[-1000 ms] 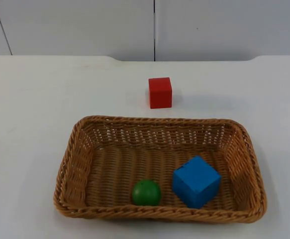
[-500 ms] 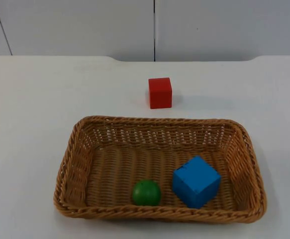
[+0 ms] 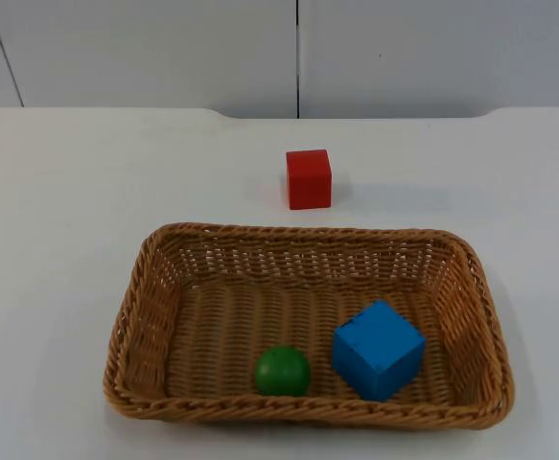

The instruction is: Place all geometric objects except the red cube into the basket.

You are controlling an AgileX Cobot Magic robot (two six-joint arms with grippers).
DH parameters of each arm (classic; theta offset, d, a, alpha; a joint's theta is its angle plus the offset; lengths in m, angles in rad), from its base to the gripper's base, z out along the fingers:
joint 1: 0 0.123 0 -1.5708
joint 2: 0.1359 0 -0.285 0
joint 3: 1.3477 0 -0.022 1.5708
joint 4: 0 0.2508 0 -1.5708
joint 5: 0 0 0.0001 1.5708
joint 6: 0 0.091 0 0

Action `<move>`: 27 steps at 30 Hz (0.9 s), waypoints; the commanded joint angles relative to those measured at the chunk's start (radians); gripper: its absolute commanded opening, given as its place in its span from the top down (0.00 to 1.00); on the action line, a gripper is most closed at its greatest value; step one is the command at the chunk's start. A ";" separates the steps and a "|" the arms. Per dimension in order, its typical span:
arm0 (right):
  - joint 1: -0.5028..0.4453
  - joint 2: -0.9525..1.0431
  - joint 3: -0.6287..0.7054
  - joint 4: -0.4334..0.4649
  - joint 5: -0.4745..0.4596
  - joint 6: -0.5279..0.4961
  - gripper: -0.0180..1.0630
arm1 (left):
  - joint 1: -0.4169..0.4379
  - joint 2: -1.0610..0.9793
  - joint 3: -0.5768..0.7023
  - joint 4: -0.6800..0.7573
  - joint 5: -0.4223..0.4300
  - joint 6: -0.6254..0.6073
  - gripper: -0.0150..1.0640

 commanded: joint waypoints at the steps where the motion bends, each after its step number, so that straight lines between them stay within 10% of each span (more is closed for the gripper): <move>1: 0.000 -0.038 0.009 0.025 0.053 -0.029 0.24 | 0.006 -0.004 0.020 0.001 0.024 0.003 0.01; 9: 0.000 -0.108 0.111 0.194 0.078 -0.146 0.24 | 0.006 -0.004 0.086 -0.001 -0.010 0.003 0.01; 27: 0.000 -0.108 0.140 0.201 0.106 -0.164 0.24 | 0.006 -0.004 0.098 0.015 -0.029 0.003 0.01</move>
